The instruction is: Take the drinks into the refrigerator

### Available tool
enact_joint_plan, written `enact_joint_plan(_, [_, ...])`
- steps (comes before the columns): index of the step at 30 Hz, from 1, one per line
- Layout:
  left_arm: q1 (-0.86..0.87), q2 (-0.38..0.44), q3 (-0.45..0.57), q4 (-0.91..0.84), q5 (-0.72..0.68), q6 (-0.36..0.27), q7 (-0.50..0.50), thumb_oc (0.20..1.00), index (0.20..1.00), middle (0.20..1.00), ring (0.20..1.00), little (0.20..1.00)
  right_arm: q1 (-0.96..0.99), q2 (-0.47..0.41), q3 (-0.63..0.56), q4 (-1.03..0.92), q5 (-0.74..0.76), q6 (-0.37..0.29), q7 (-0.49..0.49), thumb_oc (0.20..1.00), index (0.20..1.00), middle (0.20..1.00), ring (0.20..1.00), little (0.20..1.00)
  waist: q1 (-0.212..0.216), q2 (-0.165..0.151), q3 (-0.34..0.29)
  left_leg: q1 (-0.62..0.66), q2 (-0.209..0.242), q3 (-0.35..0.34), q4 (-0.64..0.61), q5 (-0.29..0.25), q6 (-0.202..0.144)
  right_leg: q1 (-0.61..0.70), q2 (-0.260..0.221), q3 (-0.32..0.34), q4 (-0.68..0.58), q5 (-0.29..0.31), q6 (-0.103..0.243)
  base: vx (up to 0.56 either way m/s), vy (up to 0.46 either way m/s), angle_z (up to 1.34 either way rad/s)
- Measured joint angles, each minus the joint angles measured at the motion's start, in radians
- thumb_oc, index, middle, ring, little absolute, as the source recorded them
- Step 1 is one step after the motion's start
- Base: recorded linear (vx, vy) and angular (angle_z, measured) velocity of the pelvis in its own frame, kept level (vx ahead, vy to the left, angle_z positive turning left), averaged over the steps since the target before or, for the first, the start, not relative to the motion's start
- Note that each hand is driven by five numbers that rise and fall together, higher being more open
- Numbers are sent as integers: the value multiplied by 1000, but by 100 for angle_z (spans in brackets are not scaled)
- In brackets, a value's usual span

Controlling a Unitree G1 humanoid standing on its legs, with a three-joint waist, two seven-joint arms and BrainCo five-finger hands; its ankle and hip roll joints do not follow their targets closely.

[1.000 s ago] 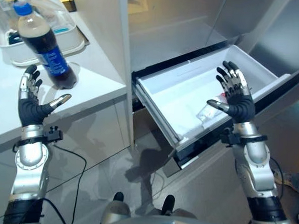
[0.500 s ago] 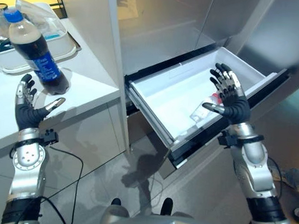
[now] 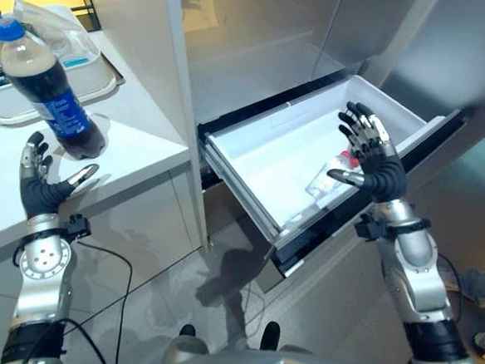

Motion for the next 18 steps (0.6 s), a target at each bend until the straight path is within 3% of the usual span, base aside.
enact_joint_plan(18, [-43, 2, 29, 35, -20, 2, 60, 1000, 1000, 1000, 1000, 1000, 16, -5, 0, -17, 0, 0, 6, 1000, 1000, 1000, 1000, 1000, -1, -5, -3, 2, -1, 12, -3, 0, 0, -5, 2, 17, -3, 2, 2, 3, 4, -1])
